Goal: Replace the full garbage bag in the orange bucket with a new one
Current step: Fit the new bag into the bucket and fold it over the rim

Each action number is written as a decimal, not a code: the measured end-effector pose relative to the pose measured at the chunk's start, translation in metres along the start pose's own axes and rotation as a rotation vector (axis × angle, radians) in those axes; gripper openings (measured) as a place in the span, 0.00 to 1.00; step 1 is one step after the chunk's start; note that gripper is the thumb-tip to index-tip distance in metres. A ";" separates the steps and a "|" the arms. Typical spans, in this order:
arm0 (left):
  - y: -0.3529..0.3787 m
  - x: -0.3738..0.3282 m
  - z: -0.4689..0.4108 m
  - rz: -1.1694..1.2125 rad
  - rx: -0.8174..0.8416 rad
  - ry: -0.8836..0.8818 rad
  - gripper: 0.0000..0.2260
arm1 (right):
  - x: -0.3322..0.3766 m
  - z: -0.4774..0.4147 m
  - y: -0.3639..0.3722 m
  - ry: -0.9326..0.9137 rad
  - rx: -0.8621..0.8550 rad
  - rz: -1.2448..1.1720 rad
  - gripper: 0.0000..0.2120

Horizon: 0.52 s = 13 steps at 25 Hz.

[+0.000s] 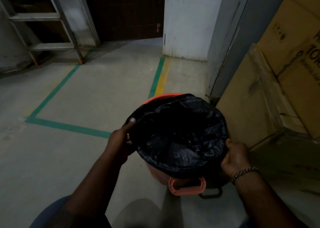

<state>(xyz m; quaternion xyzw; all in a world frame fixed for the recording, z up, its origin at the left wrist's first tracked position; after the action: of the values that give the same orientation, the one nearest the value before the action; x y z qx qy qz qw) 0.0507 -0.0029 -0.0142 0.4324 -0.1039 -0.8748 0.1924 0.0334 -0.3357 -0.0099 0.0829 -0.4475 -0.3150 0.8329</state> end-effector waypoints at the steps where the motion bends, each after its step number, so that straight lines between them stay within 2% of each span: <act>1: -0.001 0.001 0.001 -0.071 -0.020 0.011 0.20 | 0.001 0.001 0.001 -0.007 0.003 0.037 0.15; 3: -0.007 0.007 -0.002 -0.105 -0.093 0.020 0.18 | 0.004 0.003 0.000 0.028 0.054 0.049 0.13; 6: -0.011 0.012 -0.004 0.002 -0.117 0.018 0.13 | 0.007 0.002 -0.001 0.060 0.144 -0.073 0.12; 9: -0.010 0.015 -0.006 0.084 -0.110 0.022 0.19 | 0.005 -0.004 -0.005 -0.015 0.159 -0.136 0.12; 13: -0.007 0.016 -0.003 0.223 -0.051 0.034 0.19 | 0.003 -0.006 -0.006 -0.087 0.173 -0.051 0.12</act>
<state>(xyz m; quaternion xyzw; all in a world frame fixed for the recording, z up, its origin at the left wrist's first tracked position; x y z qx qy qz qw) 0.0421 -0.0037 -0.0296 0.4281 -0.1260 -0.8427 0.3011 0.0365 -0.3429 -0.0140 0.1524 -0.5063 -0.2997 0.7941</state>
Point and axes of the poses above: each hand's wrist, its own z-axis away from the middle knuckle, its own y-axis out of the palm, x = y × z, the point moved 1 cm from there along -z, towards the middle knuckle, and after that the axes turned 14 degrees about x, right-handed, at the moved point
